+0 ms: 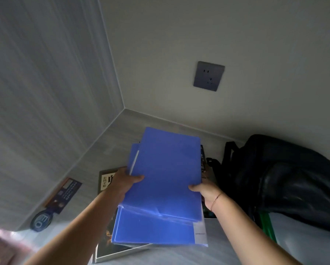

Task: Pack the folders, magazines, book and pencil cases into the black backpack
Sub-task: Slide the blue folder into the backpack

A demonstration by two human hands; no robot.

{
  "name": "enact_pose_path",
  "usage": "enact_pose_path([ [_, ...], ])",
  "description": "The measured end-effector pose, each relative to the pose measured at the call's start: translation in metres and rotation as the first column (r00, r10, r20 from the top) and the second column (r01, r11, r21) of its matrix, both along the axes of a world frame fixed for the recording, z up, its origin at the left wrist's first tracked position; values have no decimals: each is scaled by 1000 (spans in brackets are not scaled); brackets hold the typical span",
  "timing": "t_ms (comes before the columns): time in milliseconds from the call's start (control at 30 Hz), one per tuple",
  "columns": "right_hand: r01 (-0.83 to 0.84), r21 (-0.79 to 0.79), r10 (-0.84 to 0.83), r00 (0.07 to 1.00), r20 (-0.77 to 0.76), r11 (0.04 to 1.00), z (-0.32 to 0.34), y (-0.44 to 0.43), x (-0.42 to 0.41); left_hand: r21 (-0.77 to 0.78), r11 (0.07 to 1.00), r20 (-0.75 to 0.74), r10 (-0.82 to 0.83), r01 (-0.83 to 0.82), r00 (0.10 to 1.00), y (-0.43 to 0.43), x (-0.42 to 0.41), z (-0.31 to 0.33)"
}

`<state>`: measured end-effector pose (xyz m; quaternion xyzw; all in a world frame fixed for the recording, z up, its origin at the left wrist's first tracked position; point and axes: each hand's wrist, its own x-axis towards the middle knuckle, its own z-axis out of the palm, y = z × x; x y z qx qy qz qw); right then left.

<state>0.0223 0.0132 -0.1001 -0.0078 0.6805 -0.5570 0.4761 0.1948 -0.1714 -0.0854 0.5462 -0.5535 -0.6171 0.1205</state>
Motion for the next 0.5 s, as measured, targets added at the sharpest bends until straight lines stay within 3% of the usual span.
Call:
enact_pose_path([
  [67,-13,-101,23,994,103,995,4,7,-2,9,1000,-14,-4,4,1000,0,3,0],
  [133,-20,-201,43,993,113,979,8,15,-2,-39,999,-27,-1,0,1000,4,3,5],
  [233,-20,-318,32,999,34,948,17,32,-4,-144,989,-67,-22,12,998,14,0,25],
  [333,-51,-417,31,998,-56,907,35,54,-13,-142,988,-222,-95,64,970,30,-2,45],
  [500,-181,-411,114,976,-183,894,64,98,-19,-154,975,-407,-211,161,889,73,11,71],
])
